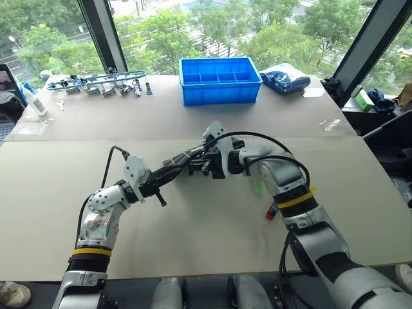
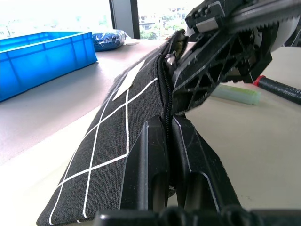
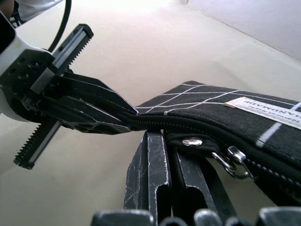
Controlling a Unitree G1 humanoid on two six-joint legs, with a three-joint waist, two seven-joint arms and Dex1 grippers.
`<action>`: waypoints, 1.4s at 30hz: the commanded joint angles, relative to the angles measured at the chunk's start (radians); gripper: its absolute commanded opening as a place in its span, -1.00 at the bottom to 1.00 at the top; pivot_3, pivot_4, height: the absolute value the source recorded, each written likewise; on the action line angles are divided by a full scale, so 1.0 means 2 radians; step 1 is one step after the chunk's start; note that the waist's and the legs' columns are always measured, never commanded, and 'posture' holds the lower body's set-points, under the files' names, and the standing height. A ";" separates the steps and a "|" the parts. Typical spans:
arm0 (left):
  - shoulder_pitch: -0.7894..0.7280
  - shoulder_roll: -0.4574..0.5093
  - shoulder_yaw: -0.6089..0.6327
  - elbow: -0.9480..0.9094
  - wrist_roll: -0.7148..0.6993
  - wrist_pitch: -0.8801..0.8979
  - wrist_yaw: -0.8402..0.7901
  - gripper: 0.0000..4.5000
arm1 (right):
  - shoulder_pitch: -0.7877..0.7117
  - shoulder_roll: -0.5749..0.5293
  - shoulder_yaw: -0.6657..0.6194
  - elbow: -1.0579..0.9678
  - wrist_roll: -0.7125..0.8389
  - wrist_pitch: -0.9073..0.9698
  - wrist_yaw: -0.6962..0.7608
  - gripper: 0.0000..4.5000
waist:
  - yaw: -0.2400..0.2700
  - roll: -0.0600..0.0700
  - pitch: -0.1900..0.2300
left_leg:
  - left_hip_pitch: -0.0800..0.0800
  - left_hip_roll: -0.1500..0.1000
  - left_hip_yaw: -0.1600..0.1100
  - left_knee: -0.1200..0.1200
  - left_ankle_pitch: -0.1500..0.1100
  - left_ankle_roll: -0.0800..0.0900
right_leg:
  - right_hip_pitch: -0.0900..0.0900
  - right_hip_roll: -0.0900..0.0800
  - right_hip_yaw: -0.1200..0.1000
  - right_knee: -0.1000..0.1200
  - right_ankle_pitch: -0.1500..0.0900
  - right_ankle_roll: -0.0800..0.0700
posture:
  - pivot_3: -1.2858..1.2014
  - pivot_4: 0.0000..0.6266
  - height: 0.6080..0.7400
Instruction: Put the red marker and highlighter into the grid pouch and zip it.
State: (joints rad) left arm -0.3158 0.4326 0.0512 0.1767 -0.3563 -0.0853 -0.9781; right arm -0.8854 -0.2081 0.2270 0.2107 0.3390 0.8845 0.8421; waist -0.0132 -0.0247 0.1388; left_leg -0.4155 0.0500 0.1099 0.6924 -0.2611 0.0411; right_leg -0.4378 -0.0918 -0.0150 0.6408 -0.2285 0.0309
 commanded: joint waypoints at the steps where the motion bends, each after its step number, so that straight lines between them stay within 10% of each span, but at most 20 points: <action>1: -0.012 -0.002 -0.001 -0.004 -0.004 -0.005 -0.005 -1.00 | 0.003 0.017 0.008 -0.048 0.028 0.017 0.014 -0.99 | -0.001 0.000 0.000 | 0.000 0.000 0.000 0.000 0.000 0.000 | 0.000 0.000 0.000 0.000 0.000 0.000 | 0.03 -0.52 1.00; 6: -0.016 -0.004 -0.002 -0.002 -0.004 -0.006 -0.005 -1.00 | 0.005 0.030 0.013 -0.024 0.010 0.004 -0.006 -0.99 | -0.002 0.000 0.000 | 0.000 0.000 0.000 0.000 0.000 0.000 | 0.000 0.000 0.000 0.000 0.000 0.000 | 0.03 -0.52 1.00; 19: -0.009 -0.005 -0.003 -0.014 -0.007 -0.005 -0.003 -1.00 | 0.026 -0.063 -0.058 -0.098 0.053 0.042 0.008 0.88 | 0.002 0.000 0.000 | 0.000 0.000 0.000 0.000 0.000 0.000 | 0.000 0.000 0.000 0.000 0.000 0.000 | 0.03 -0.52 1.00; 27: 0.005 -0.006 -0.001 -0.030 -0.011 -0.001 -0.001 -1.00 | 0.173 -0.235 -0.198 -0.358 0.165 0.161 0.000 0.88 | 0.005 0.000 0.000 | 0.000 0.000 -0.002 0.000 -0.001 0.002 | 0.000 0.000 0.000 -0.003 0.000 0.000 | 0.03 -0.52 1.00; 33: 0.013 -0.017 -0.007 -0.033 -0.010 -0.001 0.002 -1.00 | 0.203 -0.246 -0.280 -0.373 0.119 0.287 -0.139 0.88 | 0.005 0.000 0.000 | 0.000 0.000 -0.004 0.000 -0.001 0.002 | 0.001 0.000 0.000 -0.003 0.001 0.001 | 0.03 -0.52 1.00; 42: -0.002 -0.019 -0.005 -0.009 -0.009 -0.005 -0.004 -1.00 | 0.278 -0.208 -0.235 -0.452 0.044 0.360 -0.281 0.88 | 0.010 0.000 0.000 | 0.000 0.000 -0.004 0.000 -0.001 0.002 | 0.001 0.000 0.000 -0.004 0.001 0.001 | 0.03 -0.52 1.00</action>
State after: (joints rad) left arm -0.3025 0.3950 0.0313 0.1632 -0.3575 -0.0840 -0.9835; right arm -0.3337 -0.6590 -0.2485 -0.6153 0.4557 1.5718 0.3544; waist 0.0063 -0.0250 0.1388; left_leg -0.4155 0.0494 0.1014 0.6928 -0.2638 0.0453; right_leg -0.4351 -0.0917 -0.0144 0.6324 -0.2270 0.0328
